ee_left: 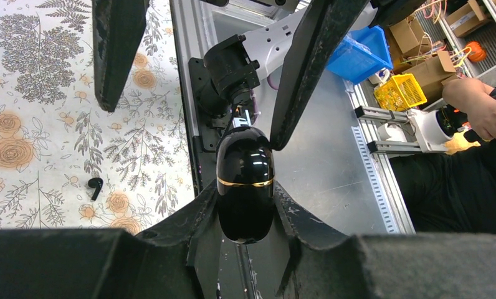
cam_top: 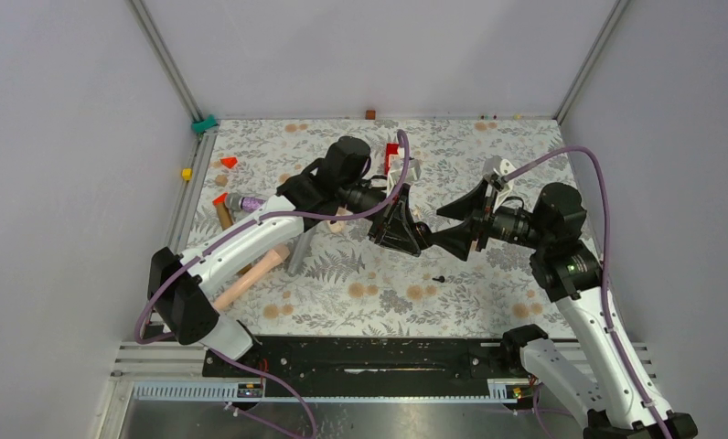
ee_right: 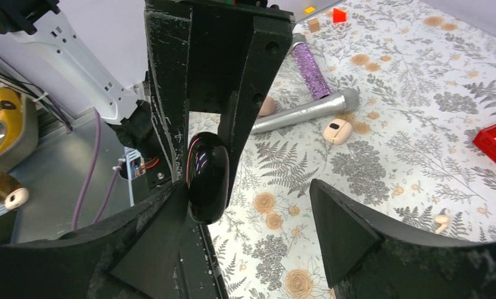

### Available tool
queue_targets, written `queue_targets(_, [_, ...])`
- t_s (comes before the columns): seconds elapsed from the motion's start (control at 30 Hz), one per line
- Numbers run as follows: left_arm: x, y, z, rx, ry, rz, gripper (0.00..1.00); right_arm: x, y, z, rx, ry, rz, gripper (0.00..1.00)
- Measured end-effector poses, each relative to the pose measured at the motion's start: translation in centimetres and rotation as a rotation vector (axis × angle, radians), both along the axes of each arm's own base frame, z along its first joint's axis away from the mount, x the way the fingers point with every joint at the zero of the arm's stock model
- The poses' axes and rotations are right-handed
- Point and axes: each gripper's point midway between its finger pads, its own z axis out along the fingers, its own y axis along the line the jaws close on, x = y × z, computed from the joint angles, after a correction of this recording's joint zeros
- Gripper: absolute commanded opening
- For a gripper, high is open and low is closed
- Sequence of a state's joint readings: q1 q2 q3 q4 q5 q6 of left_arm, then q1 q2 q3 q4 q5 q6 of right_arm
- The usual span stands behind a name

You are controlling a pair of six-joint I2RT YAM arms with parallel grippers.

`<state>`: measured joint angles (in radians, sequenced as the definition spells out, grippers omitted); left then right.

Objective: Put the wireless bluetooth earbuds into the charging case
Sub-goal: Pick up the charging case at the center of the board, then open the charging case.

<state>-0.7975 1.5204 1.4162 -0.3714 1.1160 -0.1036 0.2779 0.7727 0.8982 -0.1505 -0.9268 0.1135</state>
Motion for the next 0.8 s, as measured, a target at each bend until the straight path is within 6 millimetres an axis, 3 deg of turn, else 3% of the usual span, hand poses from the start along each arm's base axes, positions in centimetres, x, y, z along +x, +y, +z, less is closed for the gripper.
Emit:
queue_targets(0.27, [0.0, 0.0, 0.0, -0.003, -0.007, -0.001, 0.0, 0.5, -0.7, 0.5, -0.019, -0.035, -0.054, 0.83])
queue_targets(0.8, [0.0, 0.0, 0.0, -0.005, -0.013, -0.005, 0.0, -0.8, 0.1, 1.7, 0.037, 0.009, 0.021, 0.88])
